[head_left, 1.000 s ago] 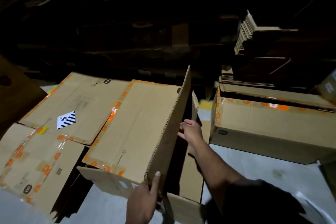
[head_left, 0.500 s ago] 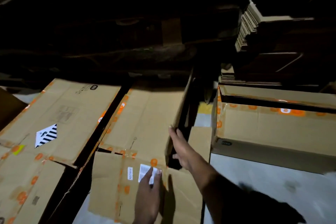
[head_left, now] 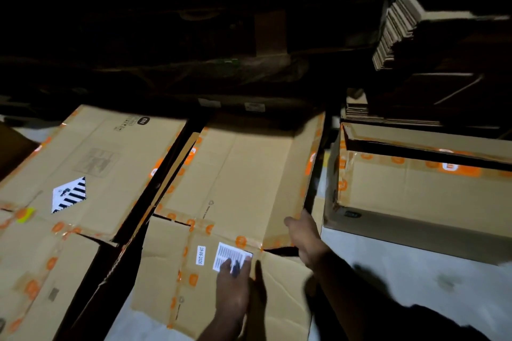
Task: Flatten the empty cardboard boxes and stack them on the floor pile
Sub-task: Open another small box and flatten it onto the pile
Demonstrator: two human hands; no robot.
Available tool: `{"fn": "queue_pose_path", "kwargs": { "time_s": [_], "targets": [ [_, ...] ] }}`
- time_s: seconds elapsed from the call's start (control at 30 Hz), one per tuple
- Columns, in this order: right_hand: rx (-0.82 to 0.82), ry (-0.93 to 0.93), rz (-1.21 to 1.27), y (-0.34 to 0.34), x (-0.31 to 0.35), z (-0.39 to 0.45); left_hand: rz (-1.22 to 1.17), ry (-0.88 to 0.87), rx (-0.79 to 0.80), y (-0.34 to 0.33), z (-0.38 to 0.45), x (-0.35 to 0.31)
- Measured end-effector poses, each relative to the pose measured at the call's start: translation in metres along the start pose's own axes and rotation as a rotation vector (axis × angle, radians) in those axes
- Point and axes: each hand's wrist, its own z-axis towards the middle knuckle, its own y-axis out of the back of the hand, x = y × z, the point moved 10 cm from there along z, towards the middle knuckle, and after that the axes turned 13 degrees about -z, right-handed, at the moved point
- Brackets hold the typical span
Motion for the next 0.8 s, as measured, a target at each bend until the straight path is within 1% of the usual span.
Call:
{"fn": "queue_pose_path", "kwargs": {
  "time_s": [0.03,0.1,0.13,0.17,0.23,0.3,0.4,0.47,0.53,0.6,0.63,0.7,0.73,0.8],
  "targets": [
    [0.011,-0.004,0.015,0.0,0.001,-0.002,0.013,0.036,-0.077,0.017,0.0,0.015],
    [0.031,-0.005,0.078,-0.002,0.008,-0.005,0.045,0.182,-0.189,0.046,-0.011,0.05],
    [0.034,-0.028,0.134,-0.001,0.015,-0.012,0.003,0.263,-0.222,0.057,-0.019,0.067],
    [0.04,-0.041,0.203,0.001,0.022,-0.018,-0.071,0.318,-0.261,0.067,-0.029,0.077],
    [0.064,-0.057,0.325,0.004,0.037,-0.03,-0.326,0.337,-0.306,0.08,-0.042,0.091],
    [0.094,-0.079,0.406,0.011,0.049,-0.041,-0.559,0.344,-0.267,0.082,-0.056,0.093],
    [0.128,-0.073,0.508,0.02,0.078,-0.075,-0.799,0.335,-0.166,0.088,-0.075,0.081],
    [0.164,-0.036,0.555,0.025,0.094,-0.09,-0.861,0.312,-0.116,0.095,-0.081,0.064],
    [0.221,-0.041,0.585,0.026,0.103,-0.108,-0.934,0.294,-0.049,0.101,-0.089,0.048],
    [0.261,-0.064,0.553,0.024,0.107,-0.129,-0.982,0.229,0.057,0.102,-0.095,0.036],
    [0.25,-0.052,0.485,0.025,0.108,-0.135,-0.994,0.21,0.079,0.105,-0.1,0.033],
    [0.161,0.018,0.282,0.03,0.112,-0.144,-1.011,0.208,0.057,0.116,-0.11,0.036],
    [0.086,0.071,0.19,0.035,0.115,-0.147,-1.029,0.204,0.04,0.124,-0.115,0.038],
    [-0.017,0.161,0.02,0.037,0.118,-0.152,-1.025,0.187,-0.037,0.14,-0.127,0.038]
  ]
}}
